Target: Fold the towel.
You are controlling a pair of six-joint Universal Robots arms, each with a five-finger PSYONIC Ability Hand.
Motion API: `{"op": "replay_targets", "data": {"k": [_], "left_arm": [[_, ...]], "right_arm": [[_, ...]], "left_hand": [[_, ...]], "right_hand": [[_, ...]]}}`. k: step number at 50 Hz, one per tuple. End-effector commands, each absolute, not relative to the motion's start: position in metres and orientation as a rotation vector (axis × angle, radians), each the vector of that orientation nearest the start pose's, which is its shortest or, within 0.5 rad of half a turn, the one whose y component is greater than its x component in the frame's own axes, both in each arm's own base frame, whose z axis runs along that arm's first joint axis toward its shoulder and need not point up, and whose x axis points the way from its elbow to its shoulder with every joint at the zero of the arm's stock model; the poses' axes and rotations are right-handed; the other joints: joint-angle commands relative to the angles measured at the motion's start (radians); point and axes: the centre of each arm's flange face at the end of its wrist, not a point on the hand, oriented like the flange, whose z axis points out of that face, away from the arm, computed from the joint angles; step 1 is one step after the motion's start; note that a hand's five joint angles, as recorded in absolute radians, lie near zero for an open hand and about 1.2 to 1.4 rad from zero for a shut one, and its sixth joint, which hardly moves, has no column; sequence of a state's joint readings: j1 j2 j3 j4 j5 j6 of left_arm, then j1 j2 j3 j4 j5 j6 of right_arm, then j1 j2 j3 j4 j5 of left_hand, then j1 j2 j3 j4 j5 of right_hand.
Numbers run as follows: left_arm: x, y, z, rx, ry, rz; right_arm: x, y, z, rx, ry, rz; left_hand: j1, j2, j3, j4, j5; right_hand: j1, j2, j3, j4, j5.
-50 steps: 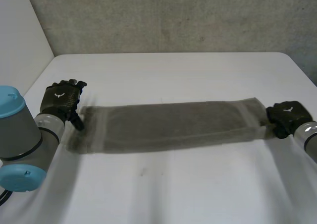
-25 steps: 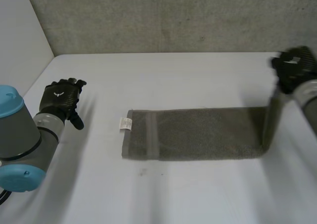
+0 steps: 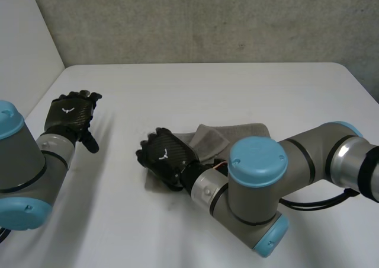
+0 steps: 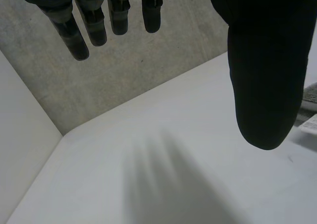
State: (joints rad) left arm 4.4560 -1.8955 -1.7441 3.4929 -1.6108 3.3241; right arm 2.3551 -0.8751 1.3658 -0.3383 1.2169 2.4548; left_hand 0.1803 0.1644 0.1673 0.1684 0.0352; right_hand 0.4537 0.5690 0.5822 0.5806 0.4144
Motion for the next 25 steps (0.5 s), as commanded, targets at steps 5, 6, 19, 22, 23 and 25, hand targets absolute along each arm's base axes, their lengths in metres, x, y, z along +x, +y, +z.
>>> {"op": "replay_targets", "data": {"k": [5,6,19,22,23,25], "left_arm": [[-0.222,-0.287,0.178,0.537,2.372,-2.061],[-0.227,-0.283,0.178,0.553,2.382,-2.065],[-0.278,-0.254,0.192,0.666,2.459,-2.223],[-0.299,-0.243,0.193,0.744,2.511,-2.271],[-0.299,-0.243,0.193,0.745,2.511,-2.271],[-0.323,-0.229,0.191,0.877,2.559,-2.31]], "right_arm": [[0.355,-0.219,0.184,-1.433,1.674,-1.882],[0.355,-0.219,0.184,-1.432,1.675,-1.882],[0.256,-0.248,0.157,-0.924,2.167,-1.628],[0.247,-0.247,0.149,-0.911,2.202,-1.593],[0.243,-0.247,0.146,-0.899,2.219,-1.582],[0.239,-0.247,0.143,-0.888,2.236,-1.576]], "left_hand": [[-0.006,0.01,0.007,0.006,-0.035],[-0.006,0.01,0.007,0.006,-0.035],[0.001,0.017,0.014,0.013,-0.029],[0.004,0.02,0.017,0.016,-0.026],[0.004,0.02,0.017,0.016,-0.026],[0.01,0.026,0.023,0.022,-0.02]], "right_hand": [[-0.279,-0.394,-0.408,-0.406,-0.414],[-0.279,-0.394,-0.408,-0.406,-0.414],[-0.279,-0.394,-0.408,-0.406,-0.414],[-0.279,-0.394,-0.408,-0.406,-0.414],[-0.279,-0.394,-0.408,-0.406,-0.414],[-0.279,-0.394,-0.408,-0.406,-0.414]]}}
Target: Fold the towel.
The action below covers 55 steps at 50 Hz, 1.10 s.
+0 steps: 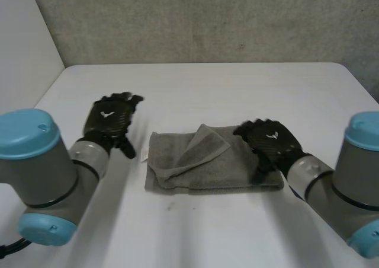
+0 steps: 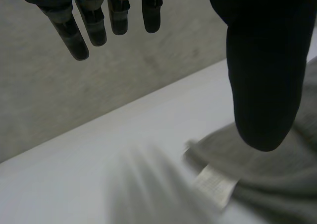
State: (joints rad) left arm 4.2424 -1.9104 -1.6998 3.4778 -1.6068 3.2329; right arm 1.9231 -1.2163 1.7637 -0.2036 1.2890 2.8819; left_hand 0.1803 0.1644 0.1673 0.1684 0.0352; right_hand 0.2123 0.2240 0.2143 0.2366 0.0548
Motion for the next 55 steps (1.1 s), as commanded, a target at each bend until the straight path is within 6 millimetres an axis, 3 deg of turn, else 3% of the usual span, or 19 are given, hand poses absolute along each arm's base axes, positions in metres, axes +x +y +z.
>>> {"op": "replay_targets", "data": {"k": [1,5,9,16,21,23,29,33,35,37,38,44,46,49,50,52,53,54,55], "left_arm": [[-0.323,-0.229,0.191,0.877,2.559,-2.31],[-0.348,-0.216,0.181,1.032,2.61,-2.293],[-0.36,-0.215,0.169,1.078,2.643,-2.245],[-0.373,-0.229,0.138,1.1,2.695,-2.125],[-0.376,-0.242,0.13,1.055,2.682,-2.125],[-0.371,-0.258,0.13,0.937,2.644,-2.137],[-0.355,-0.28,0.132,0.764,2.593,-2.128],[-0.345,-0.289,0.131,0.674,2.569,-2.104],[-0.334,-0.295,0.131,0.592,2.547,-2.074],[-0.331,-0.295,0.13,0.573,2.541,-2.054],[-0.331,-0.295,0.13,0.573,2.541,-2.053],[-0.317,-0.276,0.128,0.582,2.592,-1.921],[-0.314,-0.271,0.134,0.58,2.597,-1.923],[-0.309,-0.261,0.148,0.572,2.593,-1.944],[-0.306,-0.257,0.154,0.571,2.59,-1.953],[-0.303,-0.252,0.162,0.566,2.582,-1.971],[-0.3,-0.249,0.167,0.562,2.578,-1.979],[-0.296,-0.245,0.172,0.557,2.574,-1.987],[-0.296,-0.245,0.173,0.557,2.574,-1.988]], "right_arm": [[0.237,-0.247,0.142,-0.882,2.244,-1.573],[0.236,-0.247,0.14,-0.879,2.246,-1.577],[0.236,-0.246,0.138,-0.876,2.244,-1.596],[0.235,-0.244,0.134,-0.874,2.245,-1.61],[0.236,-0.241,0.133,-0.882,2.245,-1.603],[0.236,-0.241,0.131,-0.882,2.253,-1.609],[0.234,-0.243,0.13,-0.904,2.259,-1.653],[0.231,-0.246,0.131,-0.939,2.275,-1.712],[0.229,-0.248,0.131,-0.978,2.288,-1.763],[0.228,-0.249,0.13,-1.001,2.294,-1.783],[0.227,-0.25,0.13,-1.039,2.302,-1.803],[0.226,-0.252,0.131,-1.212,2.302,-1.868],[0.227,-0.261,0.14,-1.353,2.267,-1.962],[0.231,-0.267,0.148,-1.42,2.228,-2.025],[0.237,-0.271,0.157,-1.483,2.182,-2.089],[0.276,-0.26,0.182,-1.581,1.955,-2.201],[0.277,-0.26,0.182,-1.582,1.953,-2.202],[0.296,-0.249,0.191,-1.608,1.842,-2.227],[0.297,-0.249,0.191,-1.608,1.841,-2.227]], "left_hand": [[0.01,0.026,0.023,0.022,-0.02],[0.024,0.04,0.037,0.036,-0.005],[0.024,0.04,0.037,0.036,-0.005],[0.024,0.04,0.037,0.036,-0.005],[0.039,0.055,0.052,0.051,0.01],[0.039,0.055,0.052,0.051,0.01],[0.039,0.055,0.052,0.051,0.01],[0.039,0.055,0.052,0.051,0.01],[0.039,0.055,0.052,0.051,0.01],[0.039,0.055,0.052,0.051,0.01],[0.039,0.055,0.052,0.051,0.01],[0.024,0.04,0.037,0.036,-0.005],[0.024,0.04,0.037,0.036,-0.005],[0.019,0.034,0.032,0.03,-0.011],[0.016,0.031,0.029,0.027,-0.014],[0.016,0.031,0.029,0.027,-0.014],[0.013,0.029,0.026,0.025,-0.017],[0.013,0.029,0.026,0.025,-0.017],[0.013,0.029,0.026,0.025,-0.017]], "right_hand": [[-0.038,-0.049,-0.04,-0.062,-0.055],[-0.038,-0.049,-0.04,-0.062,-0.055],[0.078,0.066,0.076,0.053,0.061],[0.24,0.228,0.238,0.215,0.223],[0.246,0.234,0.244,0.221,0.228],[0.292,0.28,0.29,0.268,0.275],[0.407,0.395,0.405,0.383,0.39],[0.667,0.656,0.665,0.643,0.65],[0.925,0.914,0.923,0.901,0.908],[1.008,0.996,1.006,0.984,0.991],[1.182,1.17,1.18,1.158,1.165],[1.184,1.172,1.182,1.16,1.167],[1.184,1.172,1.182,1.16,1.167],[1.184,1.172,1.182,1.16,1.167],[1.184,1.172,1.182,1.16,1.167],[1.184,1.172,1.182,1.16,1.167],[1.184,1.172,1.182,1.16,1.167],[1.184,1.172,1.182,1.16,1.167],[1.184,1.172,1.182,1.16,1.167]]}}
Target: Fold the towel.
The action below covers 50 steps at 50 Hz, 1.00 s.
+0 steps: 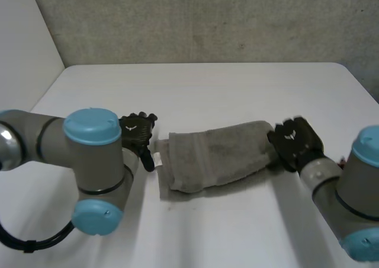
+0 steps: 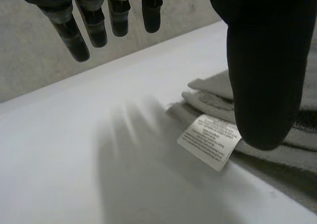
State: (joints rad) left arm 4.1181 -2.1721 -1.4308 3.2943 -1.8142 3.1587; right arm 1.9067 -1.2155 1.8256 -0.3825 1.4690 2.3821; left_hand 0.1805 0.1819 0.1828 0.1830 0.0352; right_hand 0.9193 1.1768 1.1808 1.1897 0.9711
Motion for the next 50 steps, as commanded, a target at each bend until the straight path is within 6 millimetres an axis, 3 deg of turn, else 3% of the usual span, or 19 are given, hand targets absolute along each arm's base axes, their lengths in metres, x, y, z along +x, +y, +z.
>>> {"op": "replay_targets", "data": {"k": [1,5,8,10,14,16,17,18,19,20,22,25,28,31,33,35,40,43,50], "left_arm": [[-0.293,-0.243,0.178,0.546,2.569,-1.997],[-0.281,-0.245,0.185,0.499,2.556,-2.005],[-0.263,-0.254,0.189,0.425,2.538,-1.989],[-0.253,-0.258,0.188,0.39,2.539,-1.969],[-0.249,-0.255,0.181,0.404,2.565,-1.933],[-0.249,-0.253,0.18,0.411,2.569,-1.93],[-0.25,-0.252,0.179,0.421,2.576,-1.928],[-0.252,-0.251,0.18,0.437,2.58,-1.939],[-0.253,-0.251,0.18,0.438,2.58,-1.939],[-0.255,-0.25,0.181,0.454,2.585,-1.948],[-0.258,-0.251,0.184,0.467,2.583,-1.97],[-0.266,-0.252,0.191,0.493,2.575,-2.023],[-0.286,-0.249,0.204,0.537,2.569,-2.124],[-0.305,-0.245,0.209,0.555,2.608,-2.189],[-0.313,-0.244,0.204,0.568,2.642,-2.189],[-0.328,-0.24,0.189,0.646,2.717,-2.157],[-0.335,-0.241,0.156,0.702,2.784,-2.031],[-0.333,-0.243,0.15,0.692,2.797,-1.999],[-0.314,-0.234,0.13,0.69,2.864,-1.789]], "right_arm": [[0.317,-0.238,0.202,-1.622,1.726,-2.249],[0.365,-0.207,0.193,-1.696,1.509,-2.172],[0.379,-0.192,0.186,-1.729,1.431,-2.117],[0.397,-0.156,0.159,-1.815,1.293,-1.949],[0.399,-0.135,0.135,-1.859,1.238,-1.81],[0.399,-0.135,0.138,-1.844,1.245,-1.816],[0.399,-0.138,0.145,-1.815,1.26,-1.838],[0.398,-0.141,0.156,-1.765,1.289,-1.869],[0.398,-0.141,0.156,-1.764,1.29,-1.869],[0.395,-0.146,0.17,-1.688,1.331,-1.91],[0.391,-0.156,0.183,-1.582,1.403,-1.945],[0.365,-0.198,0.21,-1.192,1.646,-1.97],[0.358,-0.207,0.215,-1.061,1.701,-1.939],[0.336,-0.228,0.215,-0.8,1.882,-1.737],[0.332,-0.234,0.211,-0.753,1.926,-1.673],[0.333,-0.239,0.189,-0.742,1.994,-1.516],[0.332,-0.253,0.157,-0.754,2.063,-1.404],[0.332,-0.256,0.142,-0.754,2.101,-1.371],[0.325,-0.265,0.144,-0.838,2.115,-1.444]], "left_hand": [[0.01,0.008,0.007,0.007,-0.02],[0.007,0.005,0.004,0.004,-0.023],[0.004,0.002,0.001,0.001,-0.026],[0.004,0.002,0.001,0.001,-0.026],[-0.002,-0.004,-0.004,-0.005,-0.031],[-0.005,-0.007,-0.007,-0.008,-0.034],[-0.005,-0.007,-0.007,-0.008,-0.034],[-0.005,-0.007,-0.007,-0.008,-0.034],[-0.005,-0.007,-0.007,-0.008,-0.034],[-0.005,-0.007,-0.007,-0.008,-0.034],[-0.005,-0.007,-0.007,-0.008,-0.034],[0.001,-0.001,-0.002,-0.002,-0.029],[0.004,0.002,0.001,0.001,-0.026],[0.015,0.014,0.013,0.013,-0.014],[0.018,0.017,0.016,0.016,-0.011],[0.018,0.017,0.016,0.016,-0.011],[0.021,0.02,0.019,0.019,-0.008],[0.021,0.02,0.019,0.019,-0.008],[0.015,0.014,0.013,0.013,-0.014]], "right_hand": [[0.477,0.219,0.215,0.207,0.251],[0.477,0.219,0.215,0.207,0.251],[0.477,0.219,0.215,0.207,0.251],[0.477,0.219,0.215,0.207,0.251],[0.477,0.219,0.215,0.207,0.251],[0.477,0.219,0.215,0.207,0.251],[0.115,-0.143,-0.147,-0.156,-0.112],[-0.43,-0.687,-0.691,-0.7,-0.656],[-0.435,-0.692,-0.696,-0.705,-0.661],[-0.745,-1.002,-1.006,-1.015,-0.971],[-0.745,-1.002,-1.006,-1.015,-0.971],[-0.745,-1.002,-1.006,-1.015,-0.971],[-0.745,-1.002,-1.006,-1.015,-0.971],[-0.745,-1.002,-1.006,-1.015,-0.971],[-0.745,-1.002,-1.006,-1.015,-0.971],[-0.745,-1.002,-1.006,-1.015,-0.971],[-0.745,-1.002,-1.006,-1.015,-0.971],[-0.745,-1.002,-1.006,-1.015,-0.971],[-0.745,-1.002,-1.006,-1.015,-0.971]]}}
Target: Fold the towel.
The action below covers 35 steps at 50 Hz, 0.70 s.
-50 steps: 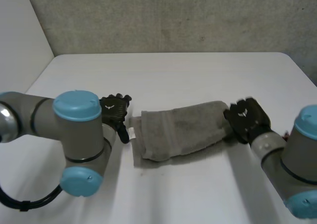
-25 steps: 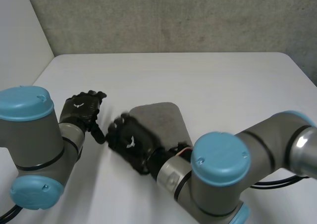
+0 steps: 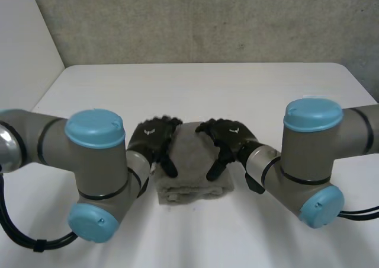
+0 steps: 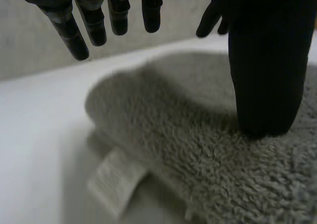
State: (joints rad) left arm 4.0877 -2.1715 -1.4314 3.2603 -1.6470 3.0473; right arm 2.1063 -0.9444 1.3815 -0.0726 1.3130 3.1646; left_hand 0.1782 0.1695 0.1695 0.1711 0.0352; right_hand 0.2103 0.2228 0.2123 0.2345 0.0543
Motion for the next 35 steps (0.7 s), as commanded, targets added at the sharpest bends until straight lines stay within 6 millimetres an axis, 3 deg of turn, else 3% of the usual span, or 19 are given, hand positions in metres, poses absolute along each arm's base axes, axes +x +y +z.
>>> {"op": "replay_targets", "data": {"k": [1,4,6,7,8,9,10,11,12,13,14,15,16,17,18,19,23,27,35], "left_arm": [[-0.314,-0.233,0.131,0.693,2.867,-1.781],[-0.313,-0.232,0.14,0.69,2.865,-1.788],[-0.314,-0.234,0.165,0.676,2.836,-1.87],[-0.314,-0.234,0.165,0.676,2.835,-1.871],[-0.314,-0.236,0.183,0.66,2.807,-1.942],[-0.313,-0.239,0.203,0.634,2.774,-2.02],[-0.313,-0.239,0.203,0.634,2.774,-2.021],[-0.309,-0.243,0.224,0.598,2.731,-2.101],[-0.303,-0.247,0.245,0.557,2.681,-2.173],[-0.303,-0.247,0.245,0.556,2.681,-2.174],[-0.295,-0.252,0.264,0.511,2.633,-2.239],[-0.295,-0.252,0.265,0.51,2.633,-2.24],[-0.287,-0.255,0.282,0.465,2.589,-2.295],[-0.28,-0.257,0.297,0.434,2.545,-2.346],[-0.28,-0.257,0.297,0.433,2.545,-2.346],[-0.274,-0.257,0.311,0.404,2.504,-2.388],[-0.255,-0.257,0.341,0.323,2.407,-2.474],[-0.242,-0.258,0.352,0.281,2.373,-2.485],[-0.236,-0.259,0.353,0.28,2.393,-2.454]], "right_arm": [[0.323,-0.267,0.148,-0.876,2.117,-1.481],[0.319,-0.273,0.164,-0.901,2.139,-1.605],[0.318,-0.274,0.172,-0.898,2.147,-1.658],[0.316,-0.274,0.182,-0.886,2.153,-1.715],[0.311,-0.276,0.198,-0.861,2.149,-1.79],[0.311,-0.276,0.198,-0.861,2.149,-1.791],[0.308,-0.277,0.214,-0.839,2.127,-1.856],[0.305,-0.277,0.232,-0.811,2.09,-1.922],[0.305,-0.277,0.233,-0.811,2.09,-1.923],[0.302,-0.275,0.248,-0.795,2.056,-1.969],[0.302,-0.275,0.248,-0.795,2.056,-1.969],[0.299,-0.274,0.264,-0.775,2.014,-2.016],[0.294,-0.274,0.278,-0.752,1.986,-2.064],[0.294,-0.274,0.279,-0.752,1.986,-2.064],[0.288,-0.275,0.291,-0.725,1.963,-2.105],[0.281,-0.275,0.305,-0.696,1.935,-2.152],[0.268,-0.274,0.327,-0.65,1.893,-2.228],[0.254,-0.278,0.341,-0.608,1.876,-2.282],[0.255,-0.276,0.337,-0.643,1.871,-2.252]], "left_hand": [[0.015,0.024,0.024,0.022,-0.017],[0.015,0.023,0.023,0.022,-0.017],[0.015,0.023,0.023,0.022,-0.017],[0.015,0.023,0.023,0.022,-0.017],[0.012,0.021,0.021,0.019,-0.02],[0.009,0.018,0.018,0.016,-0.023],[0.009,0.018,0.018,0.016,-0.023],[0.009,0.018,0.018,0.016,-0.023],[0.009,0.018,0.018,0.016,-0.023],[0.009,0.018,0.018,0.016,-0.023],[0.009,0.018,0.018,0.016,-0.023],[0.009,0.018,0.018,0.016,-0.023],[0.009,0.018,0.018,0.016,-0.023],[0.009,0.018,0.018,0.016,-0.023],[0.009,0.018,0.018,0.016,-0.023],[0.009,0.018,0.018,0.016,-0.023],[0.012,0.021,0.021,0.019,-0.02],[0.018,0.026,0.026,0.025,-0.014],[0.009,0.018,0.018,0.016,-0.023]], "right_hand": [[-0.036,-0.048,-0.038,-0.06,-0.054],[-0.036,-0.048,-0.038,-0.06,-0.054],[-0.036,-0.048,-0.038,-0.06,-0.054],[-0.036,-0.048,-0.038,-0.06,-0.054],[-0.036,-0.048,-0.038,-0.06,-0.054],[-0.036,-0.048,-0.038,-0.06,-0.054],[-0.036,-0.048,-0.038,-0.06,-0.054],[-0.036,-0.048,-0.038,-0.06,-0.054],[-0.036,-0.048,-0.038,-0.06,-0.054],[-0.036,-0.048,-0.038,-0.06,-0.054],[-0.036,-0.048,-0.038,-0.06,-0.054],[-0.036,-0.048,-0.038,-0.06,-0.054],[-0.036,-0.048,-0.038,-0.06,-0.054],[-0.036,-0.048,-0.038,-0.06,-0.054],[-0.036,-0.048,-0.038,-0.06,-0.054],[-0.036,-0.048,-0.038,-0.06,-0.054],[-0.036,-0.048,-0.038,-0.06,-0.054],[-0.036,-0.048,-0.038,-0.06,-0.054],[-0.036,-0.048,-0.038,-0.06,-0.054]]}}
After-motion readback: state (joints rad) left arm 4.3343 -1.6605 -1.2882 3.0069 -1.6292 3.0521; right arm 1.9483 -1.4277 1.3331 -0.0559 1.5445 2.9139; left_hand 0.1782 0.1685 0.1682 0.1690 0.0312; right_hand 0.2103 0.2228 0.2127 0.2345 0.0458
